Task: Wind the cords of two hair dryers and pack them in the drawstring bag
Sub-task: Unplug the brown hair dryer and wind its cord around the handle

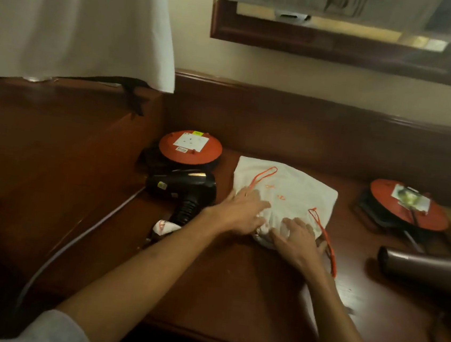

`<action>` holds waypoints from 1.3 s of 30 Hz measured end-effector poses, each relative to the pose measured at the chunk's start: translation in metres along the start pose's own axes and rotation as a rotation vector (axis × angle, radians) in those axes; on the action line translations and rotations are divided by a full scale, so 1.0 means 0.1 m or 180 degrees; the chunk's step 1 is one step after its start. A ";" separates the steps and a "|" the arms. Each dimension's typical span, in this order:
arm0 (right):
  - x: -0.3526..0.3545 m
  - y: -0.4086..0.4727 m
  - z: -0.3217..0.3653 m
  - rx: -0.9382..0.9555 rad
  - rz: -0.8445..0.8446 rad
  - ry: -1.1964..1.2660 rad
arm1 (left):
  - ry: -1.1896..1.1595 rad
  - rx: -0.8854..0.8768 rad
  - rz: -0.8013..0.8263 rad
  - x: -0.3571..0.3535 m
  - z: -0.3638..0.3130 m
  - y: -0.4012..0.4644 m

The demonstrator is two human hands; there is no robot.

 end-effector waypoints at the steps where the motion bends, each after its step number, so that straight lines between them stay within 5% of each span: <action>1: 0.04 0.09 -0.08 0.0131 -0.0015 0.0001 | -0.0095 0.0056 0.0136 -0.12 -0.04 0.05; 9: 0.29 0.29 -0.22 0.0369 0.0157 0.0268 | -0.0228 0.0292 0.0090 -0.26 -0.10 0.30; 17: 1.40 0.27 -0.94 0.0342 -0.0955 0.0726 | -0.0073 -0.0377 -0.0496 0.30 -1.21 0.62; 21: 2.05 0.39 -1.47 0.0070 -0.1382 0.0595 | -0.0496 -0.0775 -0.0266 0.29 -1.95 1.05; 30: 2.32 1.07 -2.38 -0.0641 -0.0884 0.0126 | -0.0676 -0.1033 -0.0174 0.11 -2.72 2.23; 39: 2.01 1.83 -2.78 -0.0613 -0.0177 -0.0359 | -0.0766 -0.0847 0.0016 -0.50 -2.78 2.91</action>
Point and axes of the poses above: each hand's wrist, its own y-axis towards the middle knuckle, its own x-axis out of the back of the hand, z = x × y, the point moved 8 cm from there along y, towards the middle knuckle, and after that the axes turned 8 degrees about -z, right-handed, at the moved point
